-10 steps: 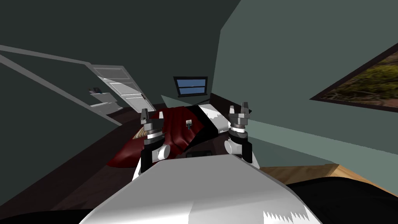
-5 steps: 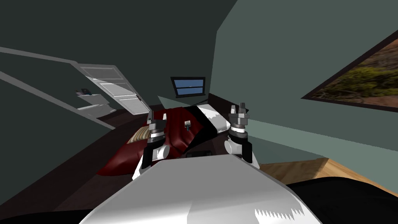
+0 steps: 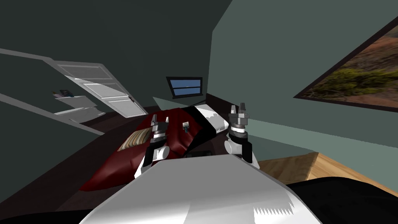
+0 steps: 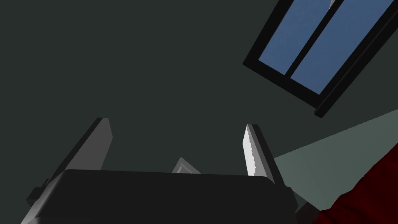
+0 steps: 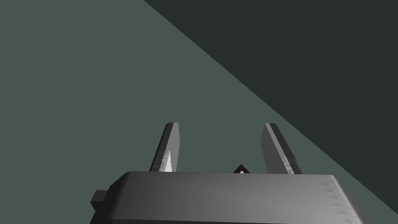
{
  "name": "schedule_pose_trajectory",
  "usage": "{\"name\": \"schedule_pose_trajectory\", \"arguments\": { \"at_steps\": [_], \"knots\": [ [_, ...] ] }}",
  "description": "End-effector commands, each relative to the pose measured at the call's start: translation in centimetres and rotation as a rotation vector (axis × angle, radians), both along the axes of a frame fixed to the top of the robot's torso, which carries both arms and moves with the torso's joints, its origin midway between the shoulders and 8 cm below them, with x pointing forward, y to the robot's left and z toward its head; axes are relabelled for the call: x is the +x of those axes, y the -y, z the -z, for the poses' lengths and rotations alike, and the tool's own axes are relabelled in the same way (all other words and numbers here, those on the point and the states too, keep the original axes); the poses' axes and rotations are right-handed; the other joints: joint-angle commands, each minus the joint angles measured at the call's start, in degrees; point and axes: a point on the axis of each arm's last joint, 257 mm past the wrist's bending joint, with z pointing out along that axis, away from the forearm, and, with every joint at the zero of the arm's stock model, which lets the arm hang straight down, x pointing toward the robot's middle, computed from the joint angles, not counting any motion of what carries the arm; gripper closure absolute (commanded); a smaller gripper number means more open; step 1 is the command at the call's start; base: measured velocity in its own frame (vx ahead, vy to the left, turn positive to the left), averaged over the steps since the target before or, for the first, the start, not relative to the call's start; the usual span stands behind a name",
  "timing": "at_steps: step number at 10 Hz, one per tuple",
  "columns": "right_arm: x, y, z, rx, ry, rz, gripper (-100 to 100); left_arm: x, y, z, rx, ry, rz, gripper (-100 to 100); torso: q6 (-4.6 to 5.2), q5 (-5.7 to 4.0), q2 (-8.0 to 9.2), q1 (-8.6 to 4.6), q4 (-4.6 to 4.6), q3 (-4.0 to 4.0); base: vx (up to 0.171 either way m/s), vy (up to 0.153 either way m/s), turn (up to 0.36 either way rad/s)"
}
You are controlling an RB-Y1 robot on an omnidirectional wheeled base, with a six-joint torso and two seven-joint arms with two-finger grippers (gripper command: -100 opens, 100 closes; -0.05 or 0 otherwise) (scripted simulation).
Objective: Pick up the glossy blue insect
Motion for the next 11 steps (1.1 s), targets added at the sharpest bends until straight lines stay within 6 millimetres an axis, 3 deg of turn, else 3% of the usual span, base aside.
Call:
{"name": "schedule_pose_trajectory", "arguments": {
  "at_steps": [1, 2, 6, 7, 11],
  "knots": [
    [0.0, 0.0, 0.0, 0.000, 0.000, 0.000, 0, 0.5, -0.8, 1.9, -0.049, -0.031, 0.015, -100, 0.00, 0.00, 0.00, 0.00, 0.00, 0.00, 0.038, 0.002, -0.079],
    [0.0, 0.0, 0.0, 0.000, 0.000, 0.000, 0, 0.6, -0.8, 2.0, -0.049, -0.033, 0.014, -100, 0.01, -0.01, 0.02, -0.03, 0.01, 0.02, 0.028, 0.000, -0.058],
    [0.0, 0.0, 0.0, 0.000, 0.000, 0.000, 0, 1.8, -2.9, 6.9, -0.193, -0.111, 0.039, -100, -0.01, -0.01, 0.00, -0.04, 0.00, 0.00, 0.045, 0.000, -0.110],
    [0.0, 0.0, 0.0, 0.000, 0.000, 0.000, 0, 1.8, -2.9, 6.9, -0.193, -0.111, 0.039, -100, 0.01, -0.01, 0.01, -0.06, 0.01, 0.01, 0.032, 0.002, -0.063],
    [0.0, 0.0, 0.0, 0.000, 0.000, 0.000, 0, 2.6, -5.2, 11.8, -0.360, -0.177, 0.046, -100, -0.01, -0.01, -0.03, -0.03, -0.01, -0.02, 0.052, 0.005, -0.123]
  ]
}}
